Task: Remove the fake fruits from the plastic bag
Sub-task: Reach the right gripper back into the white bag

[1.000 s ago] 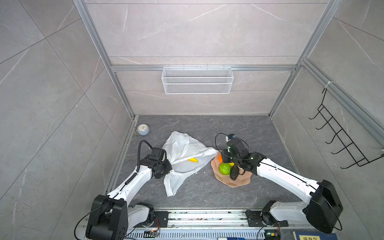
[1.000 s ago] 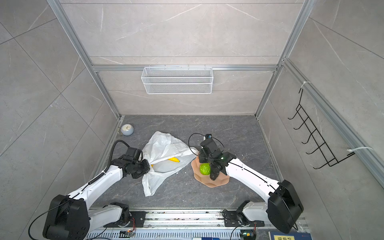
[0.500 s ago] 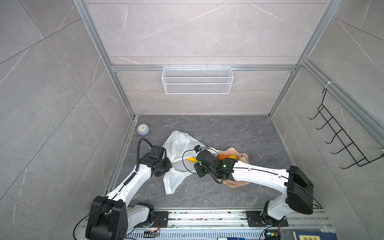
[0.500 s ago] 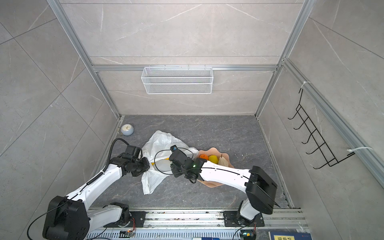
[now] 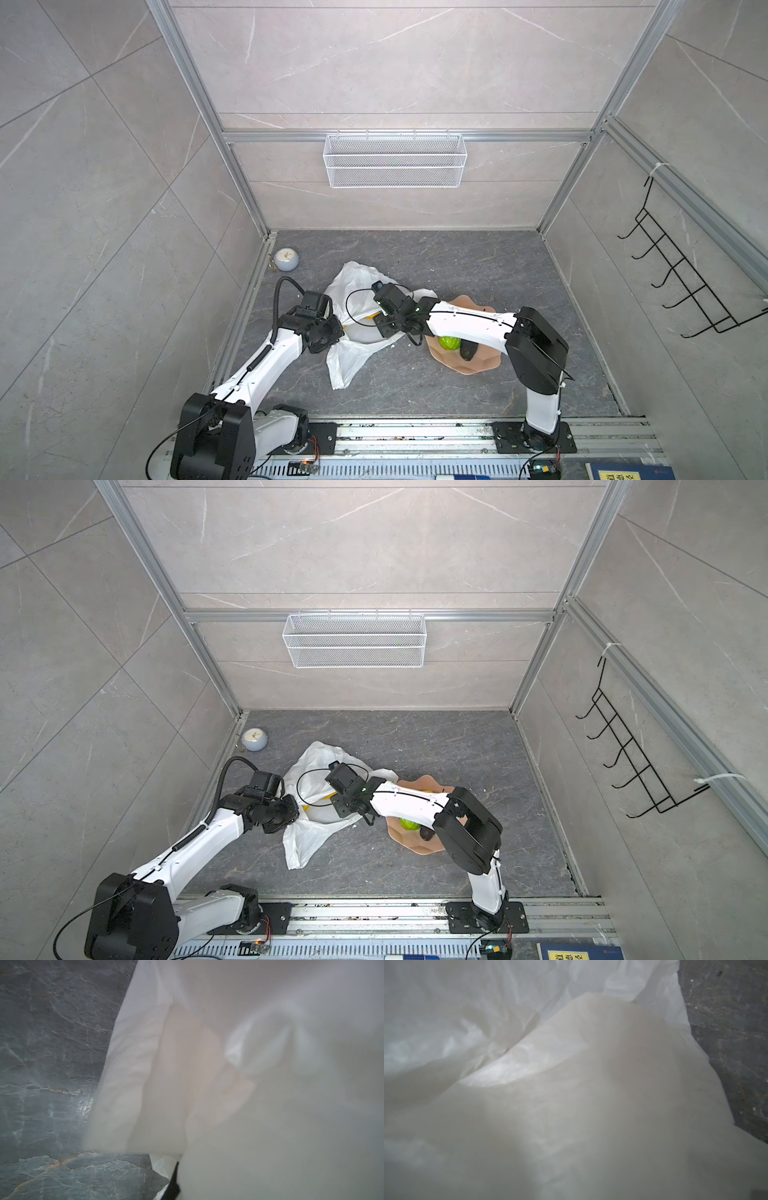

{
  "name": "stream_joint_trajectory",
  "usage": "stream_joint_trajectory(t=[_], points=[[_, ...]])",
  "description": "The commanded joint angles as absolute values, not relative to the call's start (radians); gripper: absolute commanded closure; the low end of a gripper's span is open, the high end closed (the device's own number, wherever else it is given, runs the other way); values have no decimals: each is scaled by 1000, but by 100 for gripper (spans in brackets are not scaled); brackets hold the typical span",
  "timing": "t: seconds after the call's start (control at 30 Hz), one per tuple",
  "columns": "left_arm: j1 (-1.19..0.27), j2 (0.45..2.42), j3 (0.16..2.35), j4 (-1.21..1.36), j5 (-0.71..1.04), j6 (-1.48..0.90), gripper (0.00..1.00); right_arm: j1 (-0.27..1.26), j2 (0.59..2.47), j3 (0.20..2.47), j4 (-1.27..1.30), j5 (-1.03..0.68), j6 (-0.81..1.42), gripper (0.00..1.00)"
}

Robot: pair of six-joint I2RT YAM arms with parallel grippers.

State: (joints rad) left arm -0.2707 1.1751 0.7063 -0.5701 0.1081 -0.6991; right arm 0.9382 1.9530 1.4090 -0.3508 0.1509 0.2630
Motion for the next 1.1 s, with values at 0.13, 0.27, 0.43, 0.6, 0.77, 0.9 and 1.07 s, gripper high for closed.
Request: stream_joint_trajectory(t=[0.13, 0.27, 0.43, 0.6, 0.77, 0.9, 1.07], points=[[-274, 1174, 695, -544, 124, -676, 92, 880, 2069, 1521, -408, 60, 189, 32], [-274, 1168, 678, -531, 125, -678, 92, 876, 2115, 1552, -407, 42, 168, 31], [-273, 1184, 679, -528, 130, -677, 92, 873, 2170, 1602, -423, 37, 158, 29], [-274, 1176, 681, -530, 125, -680, 92, 873, 2237, 1671, -469, 17, 152, 29], [-274, 1177, 682, -532, 123, -681, 92, 872, 2266, 1701, -490, -15, 144, 29], [-273, 1181, 680, -532, 122, -678, 92, 877, 2259, 1689, -486, -46, 132, 32], [-273, 1186, 679, -525, 124, -677, 92, 884, 2244, 1652, -459, -48, 117, 40]])
